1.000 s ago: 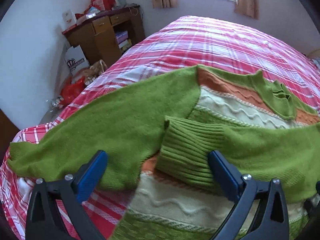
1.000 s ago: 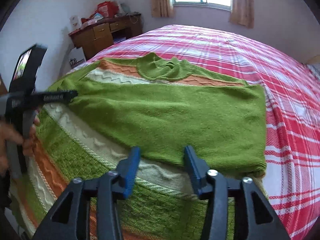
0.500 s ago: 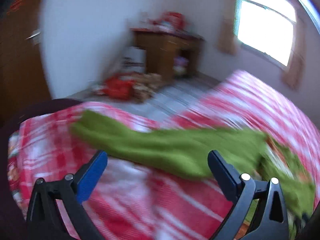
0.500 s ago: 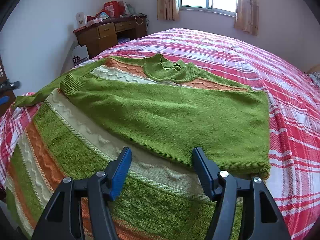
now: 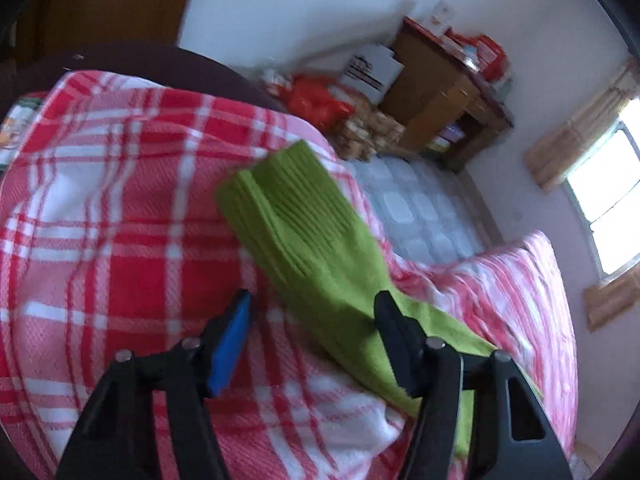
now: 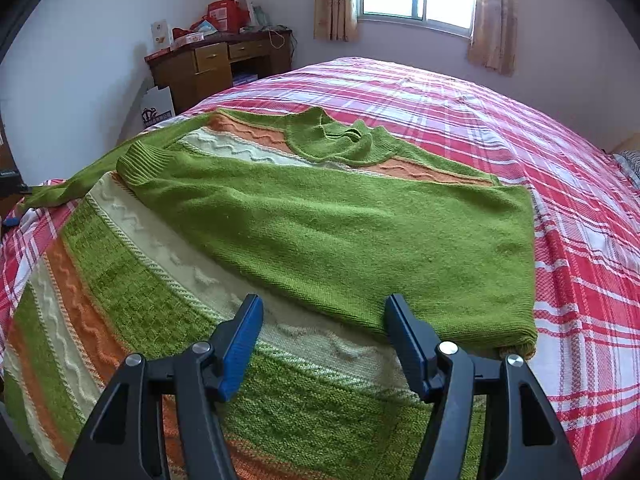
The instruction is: Fold small clothes
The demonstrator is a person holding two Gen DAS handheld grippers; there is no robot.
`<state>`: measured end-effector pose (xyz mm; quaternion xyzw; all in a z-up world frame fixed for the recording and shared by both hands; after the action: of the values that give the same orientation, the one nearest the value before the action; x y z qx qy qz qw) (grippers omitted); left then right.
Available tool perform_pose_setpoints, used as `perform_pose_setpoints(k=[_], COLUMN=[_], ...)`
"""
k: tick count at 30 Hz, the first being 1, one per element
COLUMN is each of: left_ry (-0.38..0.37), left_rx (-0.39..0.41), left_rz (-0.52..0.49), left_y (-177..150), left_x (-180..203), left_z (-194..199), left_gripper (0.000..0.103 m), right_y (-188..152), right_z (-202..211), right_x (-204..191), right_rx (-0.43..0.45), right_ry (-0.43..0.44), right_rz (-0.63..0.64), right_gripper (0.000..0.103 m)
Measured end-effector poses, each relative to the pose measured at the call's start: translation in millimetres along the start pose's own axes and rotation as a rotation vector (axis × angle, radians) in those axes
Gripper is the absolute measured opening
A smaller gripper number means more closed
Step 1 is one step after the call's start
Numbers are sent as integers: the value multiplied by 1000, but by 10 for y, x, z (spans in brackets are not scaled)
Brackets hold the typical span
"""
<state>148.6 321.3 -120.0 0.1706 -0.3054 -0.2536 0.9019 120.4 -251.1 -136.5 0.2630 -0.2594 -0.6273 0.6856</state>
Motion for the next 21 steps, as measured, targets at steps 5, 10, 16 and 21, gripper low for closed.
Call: perform_pose_setpoints(k=[5, 10, 16, 21], left_ry=[28, -13, -60, -180], left_rx=[24, 57, 156, 248], left_rz=[-13, -33, -206, -489], left_y=[76, 136, 81, -396], left_x=[-42, -88, 374, 1188], left_z=[-40, 49, 314, 755], left_gripper=[37, 6, 6, 6], right_y=[-1, -2, -3, -6], right_z=[0, -1, -5, 25], right_x=[0, -2, 1, 5], right_rx=[0, 1, 2, 8], right_ry=[-1, -2, -1, 9], right_rz=[0, 0, -1, -11], right_gripper=[65, 65, 65, 65])
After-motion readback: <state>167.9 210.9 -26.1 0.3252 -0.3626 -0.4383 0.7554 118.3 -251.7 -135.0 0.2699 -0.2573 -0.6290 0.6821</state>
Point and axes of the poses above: each gripper's, at about its wrist camera, not at the fingertips, and z roughly against the way its jaws point, x to its right, y to its top, the point moved 1 cm from there along -z, roughly the way its jaws point, and after that the axes turned 1 degree about -y, right-handed, at the moved point
